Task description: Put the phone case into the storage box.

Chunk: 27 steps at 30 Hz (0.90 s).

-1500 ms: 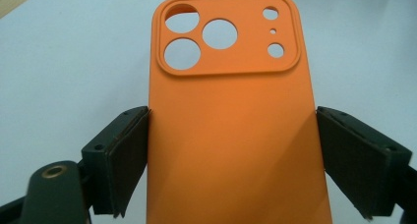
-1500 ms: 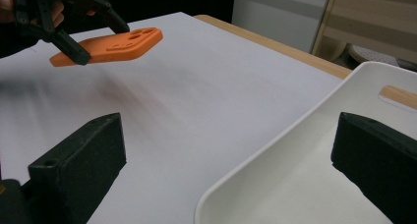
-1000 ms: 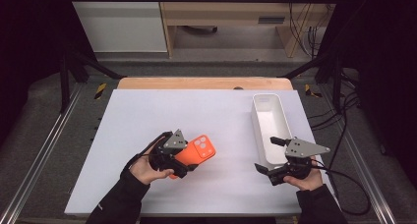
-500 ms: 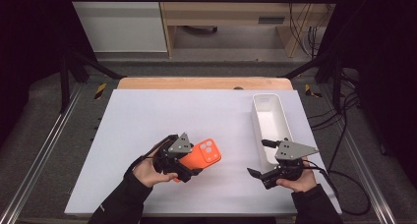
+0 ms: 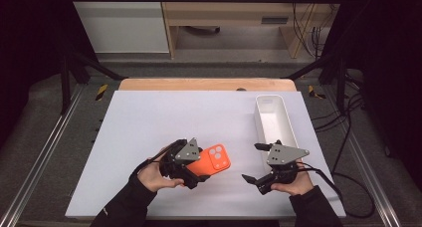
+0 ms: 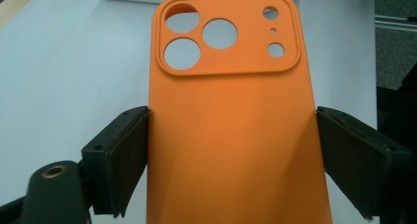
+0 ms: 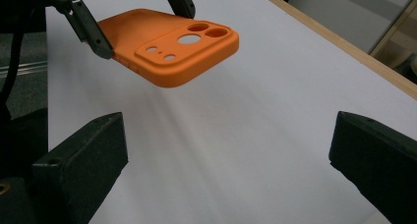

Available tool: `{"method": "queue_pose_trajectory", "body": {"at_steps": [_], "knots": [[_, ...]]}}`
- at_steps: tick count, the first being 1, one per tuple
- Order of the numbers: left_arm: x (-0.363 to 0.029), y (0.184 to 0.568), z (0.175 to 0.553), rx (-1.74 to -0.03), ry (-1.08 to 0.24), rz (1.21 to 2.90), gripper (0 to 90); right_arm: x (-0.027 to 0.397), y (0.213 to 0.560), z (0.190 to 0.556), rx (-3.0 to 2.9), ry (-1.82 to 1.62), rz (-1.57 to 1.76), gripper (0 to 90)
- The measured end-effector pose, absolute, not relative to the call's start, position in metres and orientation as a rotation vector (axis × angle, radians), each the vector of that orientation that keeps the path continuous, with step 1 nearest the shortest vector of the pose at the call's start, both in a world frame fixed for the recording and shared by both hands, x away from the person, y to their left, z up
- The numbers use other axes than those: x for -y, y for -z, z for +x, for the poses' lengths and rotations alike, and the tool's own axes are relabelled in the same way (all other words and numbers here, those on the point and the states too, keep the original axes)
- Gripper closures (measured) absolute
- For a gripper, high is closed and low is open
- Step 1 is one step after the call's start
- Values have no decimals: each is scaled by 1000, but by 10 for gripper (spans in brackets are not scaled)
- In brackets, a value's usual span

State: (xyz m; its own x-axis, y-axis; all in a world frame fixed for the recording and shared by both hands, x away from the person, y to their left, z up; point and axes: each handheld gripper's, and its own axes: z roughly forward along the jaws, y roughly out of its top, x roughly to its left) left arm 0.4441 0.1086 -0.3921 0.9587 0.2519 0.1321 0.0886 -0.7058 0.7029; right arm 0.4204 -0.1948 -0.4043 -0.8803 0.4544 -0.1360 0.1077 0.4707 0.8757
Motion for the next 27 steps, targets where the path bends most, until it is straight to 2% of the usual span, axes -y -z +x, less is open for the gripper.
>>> {"method": "queue_pose_trajectory", "body": {"at_steps": [27], "knots": [[-94,387,434,-44,-299,2370,150,169,397,416,-2499,-1299,276,31]]}}
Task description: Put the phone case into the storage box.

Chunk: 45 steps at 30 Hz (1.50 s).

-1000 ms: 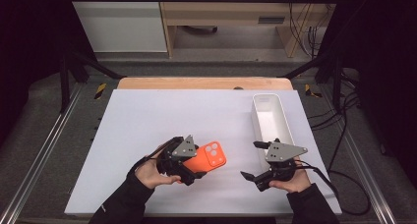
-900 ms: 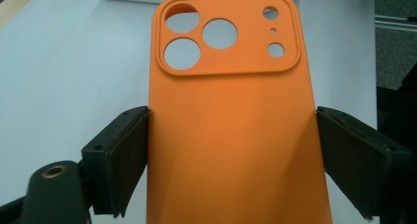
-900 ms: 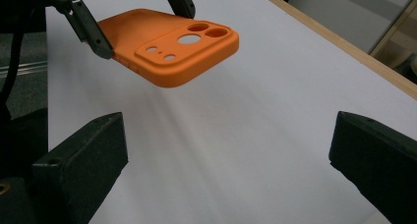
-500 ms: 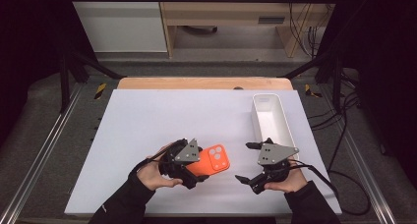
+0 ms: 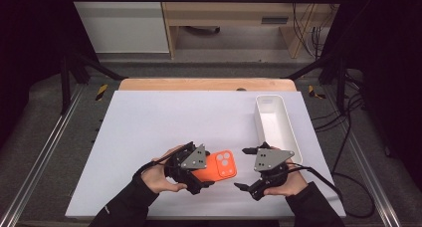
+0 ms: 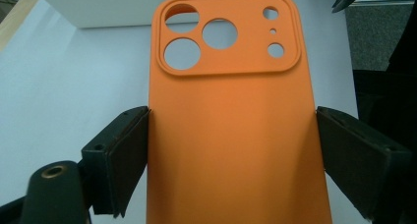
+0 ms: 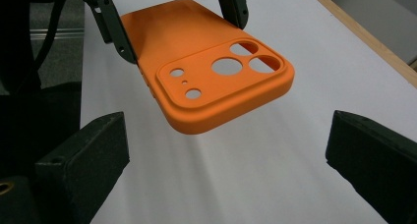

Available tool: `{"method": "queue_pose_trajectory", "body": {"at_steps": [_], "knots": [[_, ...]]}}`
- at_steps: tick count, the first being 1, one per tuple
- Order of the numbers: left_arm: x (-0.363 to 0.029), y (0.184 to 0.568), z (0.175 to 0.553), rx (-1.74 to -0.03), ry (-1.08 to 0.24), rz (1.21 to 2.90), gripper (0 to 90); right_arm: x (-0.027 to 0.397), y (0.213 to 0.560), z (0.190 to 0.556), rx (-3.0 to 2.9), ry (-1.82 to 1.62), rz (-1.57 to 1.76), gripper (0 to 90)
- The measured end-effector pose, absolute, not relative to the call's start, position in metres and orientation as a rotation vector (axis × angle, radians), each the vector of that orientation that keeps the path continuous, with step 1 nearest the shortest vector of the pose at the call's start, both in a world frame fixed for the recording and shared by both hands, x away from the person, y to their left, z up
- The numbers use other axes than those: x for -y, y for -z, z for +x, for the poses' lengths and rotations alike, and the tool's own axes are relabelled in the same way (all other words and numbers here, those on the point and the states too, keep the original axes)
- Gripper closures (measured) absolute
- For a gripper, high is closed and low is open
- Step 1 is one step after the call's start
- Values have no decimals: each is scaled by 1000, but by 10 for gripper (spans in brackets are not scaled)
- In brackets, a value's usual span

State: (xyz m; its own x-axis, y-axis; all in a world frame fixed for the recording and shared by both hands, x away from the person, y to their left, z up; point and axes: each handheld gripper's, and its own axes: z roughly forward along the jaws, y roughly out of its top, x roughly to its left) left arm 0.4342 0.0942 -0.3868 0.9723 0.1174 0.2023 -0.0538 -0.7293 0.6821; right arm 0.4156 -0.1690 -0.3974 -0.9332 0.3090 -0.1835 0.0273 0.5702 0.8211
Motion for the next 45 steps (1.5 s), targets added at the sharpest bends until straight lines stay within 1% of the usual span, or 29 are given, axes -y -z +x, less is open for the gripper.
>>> {"method": "queue_pose_trajectory", "body": {"at_steps": [20,38,45], "knots": [[-88,380,428,29,-224,2338,150,160,393,417,-2559,-1310,156,46],[-90,379,424,70,-221,2318,150,149,392,420,-2590,-1342,36,64],[-90,380,422,88,-216,2309,150,148,394,419,-2578,-1365,-12,89]]}}
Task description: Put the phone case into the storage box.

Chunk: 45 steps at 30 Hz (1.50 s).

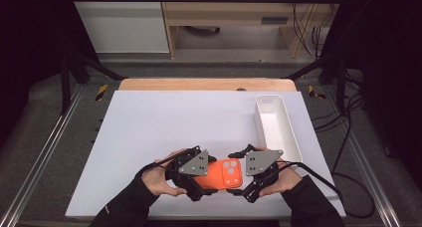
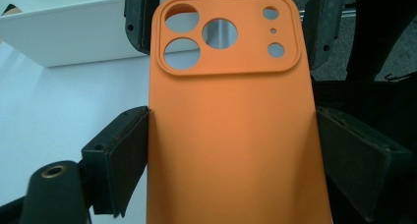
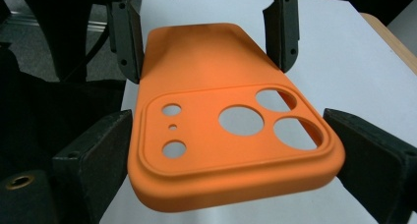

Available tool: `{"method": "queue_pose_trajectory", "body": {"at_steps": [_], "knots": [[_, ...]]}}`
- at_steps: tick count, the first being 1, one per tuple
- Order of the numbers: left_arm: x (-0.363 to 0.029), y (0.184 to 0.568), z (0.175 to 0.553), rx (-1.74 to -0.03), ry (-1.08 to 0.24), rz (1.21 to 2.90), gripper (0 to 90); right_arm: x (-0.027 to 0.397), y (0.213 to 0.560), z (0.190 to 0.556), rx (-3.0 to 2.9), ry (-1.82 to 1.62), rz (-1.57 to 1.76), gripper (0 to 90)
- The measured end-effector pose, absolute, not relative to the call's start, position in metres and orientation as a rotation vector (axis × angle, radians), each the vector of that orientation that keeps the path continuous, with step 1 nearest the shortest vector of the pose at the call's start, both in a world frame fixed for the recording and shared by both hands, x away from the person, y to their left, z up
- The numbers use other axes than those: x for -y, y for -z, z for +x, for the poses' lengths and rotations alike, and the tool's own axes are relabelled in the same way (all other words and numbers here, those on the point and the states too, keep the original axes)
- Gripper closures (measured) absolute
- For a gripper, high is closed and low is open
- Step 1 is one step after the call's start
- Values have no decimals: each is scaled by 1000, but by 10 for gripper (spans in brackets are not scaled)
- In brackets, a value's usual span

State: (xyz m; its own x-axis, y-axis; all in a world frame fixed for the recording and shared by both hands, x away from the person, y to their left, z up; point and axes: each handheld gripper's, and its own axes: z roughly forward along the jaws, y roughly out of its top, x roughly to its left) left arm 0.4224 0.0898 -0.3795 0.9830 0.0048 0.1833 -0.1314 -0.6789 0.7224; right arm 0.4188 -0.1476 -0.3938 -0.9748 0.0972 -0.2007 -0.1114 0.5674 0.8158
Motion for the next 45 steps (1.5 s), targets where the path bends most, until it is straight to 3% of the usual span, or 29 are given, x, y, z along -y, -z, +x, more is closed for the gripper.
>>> {"method": "queue_pose_trajectory", "body": {"at_steps": [45], "knots": [[-89,387,420,127,-207,2328,147,146,400,420,-2598,-1416,-108,166]]}}
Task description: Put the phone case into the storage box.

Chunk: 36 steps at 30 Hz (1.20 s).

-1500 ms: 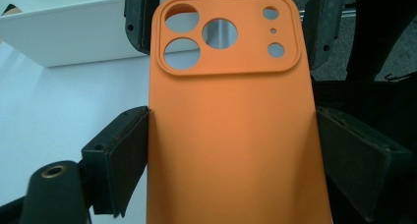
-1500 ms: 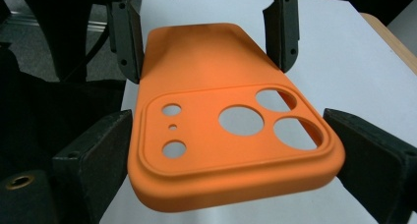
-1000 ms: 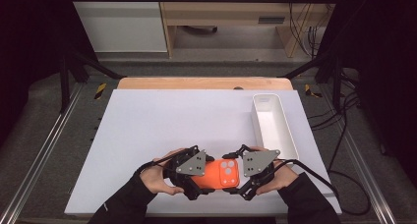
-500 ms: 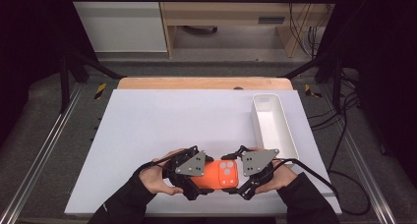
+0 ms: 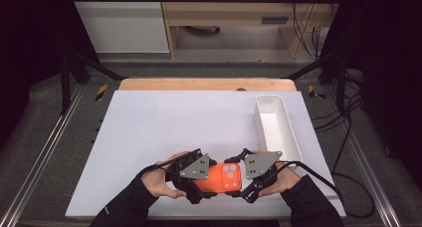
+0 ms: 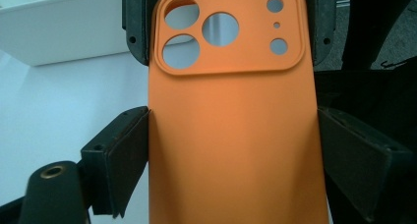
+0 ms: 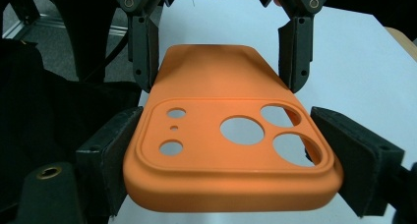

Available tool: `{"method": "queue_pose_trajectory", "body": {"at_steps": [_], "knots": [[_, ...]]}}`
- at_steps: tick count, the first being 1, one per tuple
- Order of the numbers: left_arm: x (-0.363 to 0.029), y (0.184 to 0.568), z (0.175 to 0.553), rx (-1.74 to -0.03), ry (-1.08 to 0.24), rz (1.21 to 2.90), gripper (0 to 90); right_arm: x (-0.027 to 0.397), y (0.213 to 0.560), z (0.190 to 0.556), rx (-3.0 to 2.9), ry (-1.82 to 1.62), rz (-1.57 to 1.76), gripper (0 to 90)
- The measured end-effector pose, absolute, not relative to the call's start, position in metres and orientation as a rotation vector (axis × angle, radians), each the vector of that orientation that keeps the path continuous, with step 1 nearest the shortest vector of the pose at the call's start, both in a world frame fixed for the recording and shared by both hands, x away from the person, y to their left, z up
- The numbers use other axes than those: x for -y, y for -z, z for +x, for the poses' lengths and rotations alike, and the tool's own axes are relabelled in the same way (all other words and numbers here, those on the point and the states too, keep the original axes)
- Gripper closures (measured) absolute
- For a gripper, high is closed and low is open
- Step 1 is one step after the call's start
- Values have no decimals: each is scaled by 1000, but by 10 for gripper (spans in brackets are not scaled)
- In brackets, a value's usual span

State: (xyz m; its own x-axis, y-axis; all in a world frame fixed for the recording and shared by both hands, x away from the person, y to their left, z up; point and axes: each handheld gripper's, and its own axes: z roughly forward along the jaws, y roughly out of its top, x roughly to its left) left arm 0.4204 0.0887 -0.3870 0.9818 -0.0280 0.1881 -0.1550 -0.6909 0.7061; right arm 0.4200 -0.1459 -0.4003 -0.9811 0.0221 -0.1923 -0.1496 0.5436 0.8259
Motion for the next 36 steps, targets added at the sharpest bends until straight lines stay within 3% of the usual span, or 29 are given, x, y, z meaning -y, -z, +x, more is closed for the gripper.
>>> {"method": "queue_pose_trajectory", "body": {"at_steps": [15,36], "knots": [[-96,385,423,45,-202,2306,116,147,399,421,-2630,-1385,-58,167],[-125,391,438,-281,-220,2202,13,159,385,427,-2644,-1265,15,165]]}}
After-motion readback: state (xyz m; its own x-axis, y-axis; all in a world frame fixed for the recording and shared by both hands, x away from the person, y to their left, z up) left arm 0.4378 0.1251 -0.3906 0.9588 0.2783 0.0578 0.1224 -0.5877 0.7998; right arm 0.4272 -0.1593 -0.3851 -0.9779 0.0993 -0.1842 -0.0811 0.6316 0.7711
